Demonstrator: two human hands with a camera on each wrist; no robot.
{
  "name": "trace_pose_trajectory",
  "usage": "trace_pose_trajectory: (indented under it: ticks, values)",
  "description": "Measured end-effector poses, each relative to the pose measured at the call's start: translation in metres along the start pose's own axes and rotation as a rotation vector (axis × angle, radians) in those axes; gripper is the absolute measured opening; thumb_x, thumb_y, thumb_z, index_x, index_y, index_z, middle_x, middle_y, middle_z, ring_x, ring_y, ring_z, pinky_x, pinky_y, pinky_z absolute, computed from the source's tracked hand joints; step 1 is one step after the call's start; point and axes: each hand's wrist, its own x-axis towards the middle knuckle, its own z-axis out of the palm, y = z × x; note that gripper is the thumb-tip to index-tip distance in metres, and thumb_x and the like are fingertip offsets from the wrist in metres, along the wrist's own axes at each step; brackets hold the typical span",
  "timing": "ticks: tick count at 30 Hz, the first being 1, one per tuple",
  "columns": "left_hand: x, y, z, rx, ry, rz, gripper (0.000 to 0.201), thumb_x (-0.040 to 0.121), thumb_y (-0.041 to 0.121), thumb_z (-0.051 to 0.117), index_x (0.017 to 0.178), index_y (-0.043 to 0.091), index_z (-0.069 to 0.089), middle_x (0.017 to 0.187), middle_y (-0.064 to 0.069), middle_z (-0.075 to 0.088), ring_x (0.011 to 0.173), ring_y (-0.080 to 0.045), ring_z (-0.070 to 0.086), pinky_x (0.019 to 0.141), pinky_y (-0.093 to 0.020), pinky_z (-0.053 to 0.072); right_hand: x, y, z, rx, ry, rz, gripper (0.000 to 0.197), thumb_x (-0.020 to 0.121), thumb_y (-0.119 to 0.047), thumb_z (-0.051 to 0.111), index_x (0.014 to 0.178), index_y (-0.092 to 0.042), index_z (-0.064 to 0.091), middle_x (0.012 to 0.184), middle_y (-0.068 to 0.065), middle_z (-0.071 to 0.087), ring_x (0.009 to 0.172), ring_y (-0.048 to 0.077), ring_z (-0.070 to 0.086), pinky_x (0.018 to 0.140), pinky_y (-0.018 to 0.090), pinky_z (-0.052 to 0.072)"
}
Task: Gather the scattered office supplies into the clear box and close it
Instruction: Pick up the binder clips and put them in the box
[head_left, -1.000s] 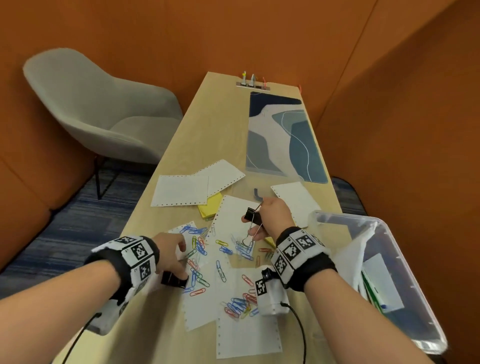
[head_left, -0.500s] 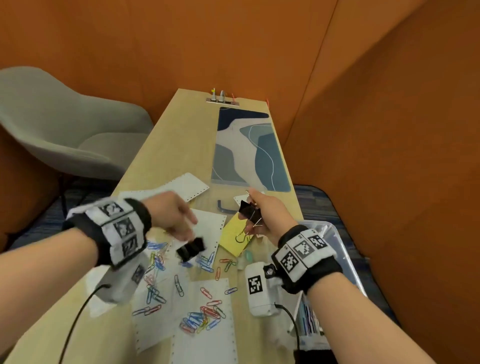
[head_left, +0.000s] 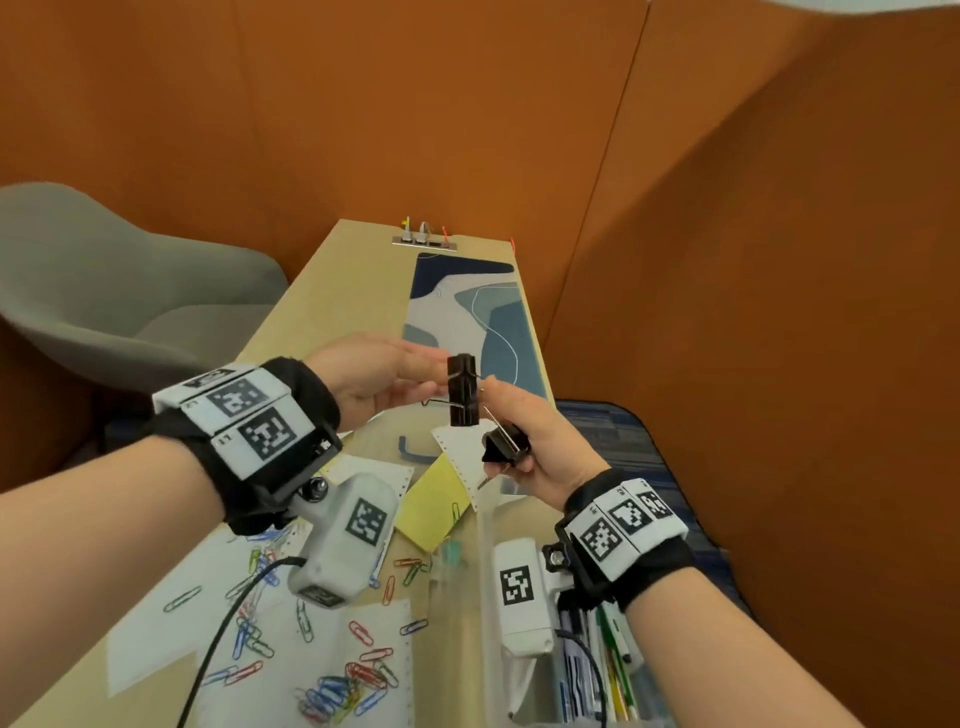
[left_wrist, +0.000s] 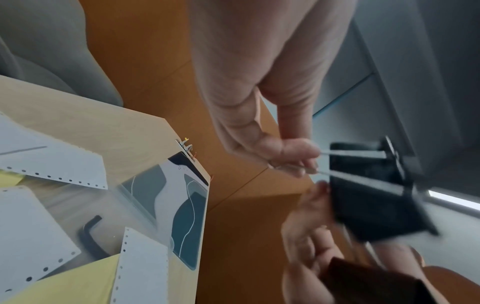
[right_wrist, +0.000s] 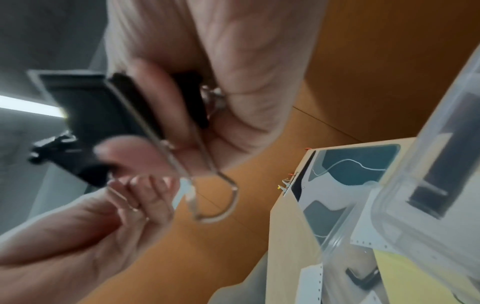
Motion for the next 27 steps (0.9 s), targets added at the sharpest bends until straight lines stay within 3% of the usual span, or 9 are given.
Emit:
trace_pose_trajectory:
  ticks: [3, 6, 10, 13, 17, 20, 22, 25, 27]
  values:
    - [0.005, -0.006, 0.014, 0.024, 0.036, 0.018, 0.014, 0.082, -0.011, 0.054, 0.085, -0.002, 0.064, 0.08, -0.009, 0.066, 0.047, -0.005, 0.066, 0.044, -0.01, 0.052, 0.003, -0.003, -0.007, 0.019, 0.086, -0.047, 0.021, 0.094, -0.026, 0.048, 0.087, -0.015, 0.064, 0.052, -0.009, 0.061, 0.032, 0.002, 0.045, 0.032, 0.011, 0.033]
    - [0.009, -0.01, 0.024, 0.035, 0.024, 0.011, 0.014, 0.088, -0.004, 0.053, 0.086, 0.001, 0.065, 0.083, -0.007, 0.066, 0.059, -0.006, 0.064, 0.054, -0.01, 0.055, 0.004, -0.009, -0.014, 0.055, 0.168, -0.068, 0.021, 0.094, -0.023, 0.049, 0.084, -0.016, 0.066, 0.063, -0.004, 0.062, 0.038, 0.003, 0.049, 0.035, 0.013, 0.037]
    - [0.009, -0.01, 0.027, 0.069, -0.059, -0.017, 0.02, 0.094, 0.005, 0.047, 0.103, -0.002, 0.064, 0.081, -0.008, 0.066, 0.072, -0.012, 0.062, 0.06, -0.014, 0.056, 0.004, -0.011, -0.028, 0.035, 0.336, -0.093, 0.017, 0.093, -0.022, 0.052, 0.085, -0.018, 0.067, 0.075, -0.004, 0.061, 0.037, 0.003, 0.044, 0.034, 0.012, 0.033]
    - [0.006, -0.007, 0.024, 0.32, -0.176, -0.012, 0.021, 0.09, 0.012, 0.055, 0.106, 0.003, 0.067, 0.082, -0.005, 0.066, 0.076, -0.012, 0.059, 0.069, -0.023, 0.052, 0.004, -0.008, -0.038, 0.036, 0.474, -0.084, 0.014, 0.091, -0.022, 0.056, 0.088, -0.019, 0.069, 0.074, -0.004, 0.063, 0.04, 0.003, 0.043, 0.035, 0.014, 0.03]
    - [0.006, -0.009, 0.031, 0.552, -0.149, 0.04, 0.015, 0.086, 0.02, 0.063, 0.091, 0.007, 0.07, 0.062, 0.005, 0.063, 0.061, -0.009, 0.051, 0.055, -0.017, 0.041, 0.004, -0.008, -0.041, -0.057, 0.553, -0.164, 0.016, 0.09, -0.02, 0.058, 0.079, -0.021, 0.07, 0.077, -0.008, 0.065, 0.05, 0.001, 0.052, 0.043, 0.013, 0.04]
    - [0.01, -0.01, 0.038, 0.613, -0.102, 0.031, 0.018, 0.09, 0.018, 0.057, 0.088, 0.004, 0.069, 0.065, 0.001, 0.067, 0.052, -0.007, 0.05, 0.043, -0.012, 0.038, 0.008, -0.01, -0.041, -0.206, 0.592, -0.272, 0.015, 0.087, -0.018, 0.062, 0.078, -0.016, 0.073, 0.081, -0.011, 0.068, 0.077, 0.0, 0.061, 0.07, 0.015, 0.044]
    - [0.012, -0.008, 0.039, 0.643, -0.06, 0.007, 0.021, 0.092, 0.018, 0.055, 0.087, 0.004, 0.069, 0.058, 0.002, 0.068, 0.044, -0.005, 0.05, 0.038, -0.012, 0.037, 0.007, -0.011, -0.042, -0.313, 0.618, -0.329, 0.016, 0.086, -0.02, 0.064, 0.074, -0.018, 0.073, 0.079, -0.011, 0.07, 0.076, 0.001, 0.061, 0.072, 0.013, 0.042]
    - [0.015, -0.006, 0.04, 0.638, -0.011, -0.023, 0.021, 0.093, 0.016, 0.054, 0.088, 0.001, 0.067, 0.051, 0.001, 0.067, 0.035, -0.004, 0.046, 0.033, -0.011, 0.034, 0.003, -0.013, -0.039, -0.419, 0.534, -0.391, 0.009, 0.081, -0.021, 0.07, 0.079, -0.015, 0.077, 0.081, 0.0, 0.074, 0.072, 0.015, 0.063, 0.067, 0.011, 0.046]
    - [0.016, -0.006, 0.041, 0.627, -0.004, -0.029, 0.02, 0.093, 0.011, 0.051, 0.087, 0.0, 0.066, 0.05, 0.0, 0.067, 0.034, -0.005, 0.043, 0.032, -0.012, 0.031, 0.002, -0.014, -0.033, -0.502, 0.396, -0.431, 0.015, 0.074, -0.015, 0.076, 0.089, -0.013, 0.077, 0.082, -0.004, 0.073, 0.073, 0.004, 0.062, 0.071, 0.014, 0.048]
